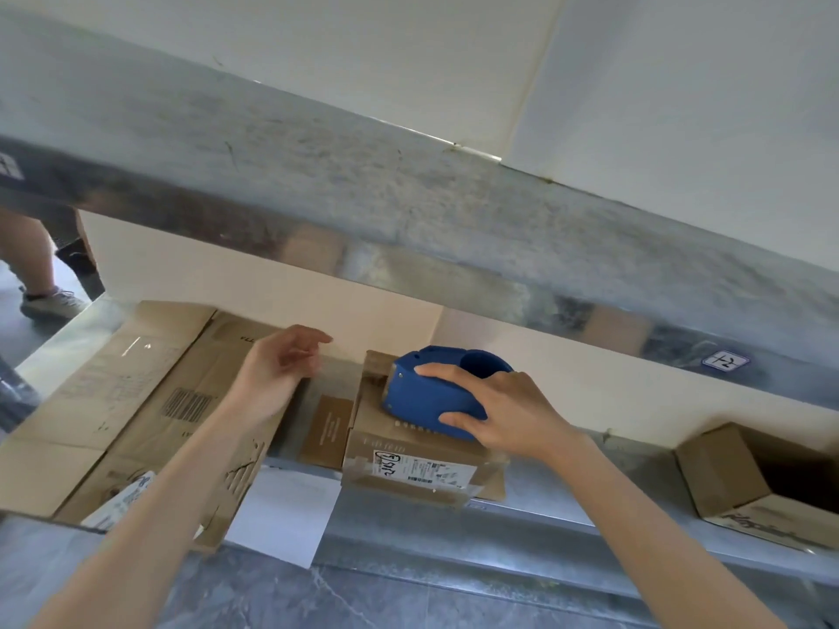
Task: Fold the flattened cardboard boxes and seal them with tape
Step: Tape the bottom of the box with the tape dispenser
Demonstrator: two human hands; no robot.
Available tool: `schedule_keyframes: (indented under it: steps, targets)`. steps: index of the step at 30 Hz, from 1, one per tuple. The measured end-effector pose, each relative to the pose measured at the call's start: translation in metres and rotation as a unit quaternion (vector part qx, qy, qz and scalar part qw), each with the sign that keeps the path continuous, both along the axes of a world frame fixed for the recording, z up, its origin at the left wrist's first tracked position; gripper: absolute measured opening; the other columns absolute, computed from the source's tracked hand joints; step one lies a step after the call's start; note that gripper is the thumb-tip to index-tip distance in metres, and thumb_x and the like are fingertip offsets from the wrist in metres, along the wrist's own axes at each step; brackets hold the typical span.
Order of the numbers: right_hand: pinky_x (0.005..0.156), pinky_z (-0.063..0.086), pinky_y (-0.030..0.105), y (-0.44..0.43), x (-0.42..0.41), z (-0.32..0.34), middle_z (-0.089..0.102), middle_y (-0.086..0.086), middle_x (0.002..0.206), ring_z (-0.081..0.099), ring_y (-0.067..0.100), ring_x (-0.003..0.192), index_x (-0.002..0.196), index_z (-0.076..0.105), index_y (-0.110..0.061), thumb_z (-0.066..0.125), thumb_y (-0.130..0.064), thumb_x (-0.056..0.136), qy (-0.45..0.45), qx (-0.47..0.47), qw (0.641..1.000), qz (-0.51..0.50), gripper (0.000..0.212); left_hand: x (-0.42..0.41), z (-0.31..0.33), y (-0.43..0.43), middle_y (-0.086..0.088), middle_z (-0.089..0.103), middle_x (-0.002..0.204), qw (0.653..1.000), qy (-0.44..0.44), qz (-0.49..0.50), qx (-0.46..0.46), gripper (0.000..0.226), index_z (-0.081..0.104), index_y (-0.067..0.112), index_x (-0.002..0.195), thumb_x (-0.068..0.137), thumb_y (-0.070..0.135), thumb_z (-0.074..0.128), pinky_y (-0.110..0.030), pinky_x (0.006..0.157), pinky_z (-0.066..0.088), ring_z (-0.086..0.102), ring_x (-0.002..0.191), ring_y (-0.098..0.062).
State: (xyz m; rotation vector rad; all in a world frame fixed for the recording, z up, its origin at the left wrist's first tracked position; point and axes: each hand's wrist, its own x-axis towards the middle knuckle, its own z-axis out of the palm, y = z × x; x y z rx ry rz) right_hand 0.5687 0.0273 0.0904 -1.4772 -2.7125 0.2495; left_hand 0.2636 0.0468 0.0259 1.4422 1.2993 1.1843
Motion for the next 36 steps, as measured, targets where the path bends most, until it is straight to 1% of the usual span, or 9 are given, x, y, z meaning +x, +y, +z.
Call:
schedule_keyframes:
  steps: [4, 8, 14, 19, 24, 28, 30, 33, 36]
  targets:
    - [0.076, 0.049, 0.035, 0.000, 0.006, 0.001, 0.066, -0.004, 0.098, 0.058, 0.016, 0.075, 0.137, 0.005, -0.068, 0.049, -0.052, 0.097, 0.014, -0.017, 1.000, -0.010, 0.061, -0.002, -0.006, -0.008, -0.006, 0.063, 0.088, 0.997, -0.033, -0.025, -0.060, 0.037, 0.068, 0.029, 0.107, 0.087, -0.002, 0.071, -0.024, 0.077, 0.055, 0.062, 0.084, -0.013]
    - [0.076, 0.048, 0.035, 0.003, 0.008, 0.000, 0.067, -0.003, 0.101, 0.058, 0.017, 0.077, 0.137, 0.006, -0.068, 0.049, -0.053, 0.097, 0.016, -0.020, 1.000, -0.012, 0.061, 0.025, -0.010, -0.018, -0.006, 0.058, 0.098, 0.999, 0.016, 0.003, -0.051, 0.069, 0.058, 0.035, 0.124, 0.071, 0.003, 0.087, -0.024, 0.076, 0.049, 0.055, 0.079, -0.011]
    - [0.074, 0.046, 0.031, 0.003, 0.006, 0.002, 0.066, -0.006, 0.107, 0.058, 0.016, 0.077, 0.136, 0.006, -0.069, 0.052, -0.053, 0.096, 0.015, -0.034, 0.999, -0.003, 0.063, 0.036, -0.015, -0.021, 0.016, 0.065, 0.113, 1.000, 0.006, -0.017, -0.023, 0.071, 0.056, 0.033, 0.124, 0.070, -0.003, 0.085, -0.021, 0.069, 0.046, 0.039, 0.064, -0.006]
    - [0.063, 0.037, 0.024, 0.005, 0.007, 0.009, 0.068, -0.005, 0.092, 0.049, 0.004, 0.060, 0.137, 0.008, -0.068, 0.054, -0.052, 0.095, 0.004, -0.040, 0.999, 0.001, 0.065, 0.036, -0.014, -0.018, 0.015, 0.069, 0.105, 0.999, 0.047, -0.010, 0.018, 0.070, 0.056, 0.033, 0.125, 0.071, -0.002, 0.084, -0.015, 0.061, 0.039, 0.037, 0.061, -0.007]
    - [0.062, 0.038, 0.021, 0.007, 0.005, 0.013, 0.067, -0.004, 0.087, 0.052, 0.006, 0.061, 0.135, 0.006, -0.069, 0.055, -0.052, 0.094, 0.003, -0.048, 0.999, 0.002, 0.066, 0.039, -0.019, -0.018, 0.016, 0.070, 0.100, 0.999, 0.044, -0.013, 0.018, 0.062, 0.058, 0.034, 0.123, 0.075, 0.000, 0.080, -0.012, 0.063, 0.037, 0.041, 0.063, -0.006]
    - [0.059, 0.032, 0.016, 0.009, 0.003, 0.015, 0.058, -0.027, 0.077, 0.050, -0.004, 0.060, 0.137, 0.019, -0.067, 0.060, -0.051, 0.092, 0.024, -0.078, 0.997, -0.004, 0.063, 0.038, -0.022, -0.020, 0.019, 0.069, 0.096, 0.997, 0.079, -0.022, 0.012, 0.061, 0.056, 0.040, 0.122, 0.076, 0.012, 0.085, -0.014, 0.060, 0.038, 0.036, 0.061, -0.007]
    - [0.058, 0.034, 0.018, 0.012, 0.005, 0.017, 0.059, -0.025, 0.071, 0.054, 0.000, 0.063, 0.135, 0.026, -0.069, 0.063, -0.051, 0.090, 0.052, -0.103, 0.993, -0.015, 0.061, 0.037, -0.023, -0.020, 0.019, 0.069, 0.097, 0.996, 0.082, -0.026, 0.006, 0.059, 0.056, 0.038, 0.119, 0.075, 0.012, 0.086, -0.015, 0.060, 0.039, 0.036, 0.060, -0.008]
    - [0.060, 0.045, 0.027, 0.016, 0.011, 0.022, 0.066, -0.007, 0.081, 0.058, 0.013, 0.066, 0.130, 0.030, -0.071, 0.066, -0.051, 0.088, 0.089, -0.144, 0.985, -0.027, 0.060, 0.036, -0.020, -0.016, 0.018, 0.070, 0.094, 0.996, 0.081, -0.025, -0.013, 0.057, 0.057, 0.032, 0.116, 0.073, 0.008, 0.086, -0.013, 0.062, 0.040, 0.039, 0.059, -0.007]
    - [0.067, 0.053, 0.023, 0.014, 0.018, 0.028, 0.065, -0.027, 0.105, 0.065, 0.004, 0.080, 0.130, 0.036, -0.067, 0.070, -0.050, 0.085, 0.132, -0.188, 0.973, -0.034, 0.059, 0.036, -0.017, -0.013, 0.021, 0.070, 0.091, 0.996, 0.086, -0.027, -0.028, 0.056, 0.058, 0.030, 0.114, 0.071, 0.007, 0.087, -0.011, 0.064, 0.040, 0.044, 0.059, -0.003]
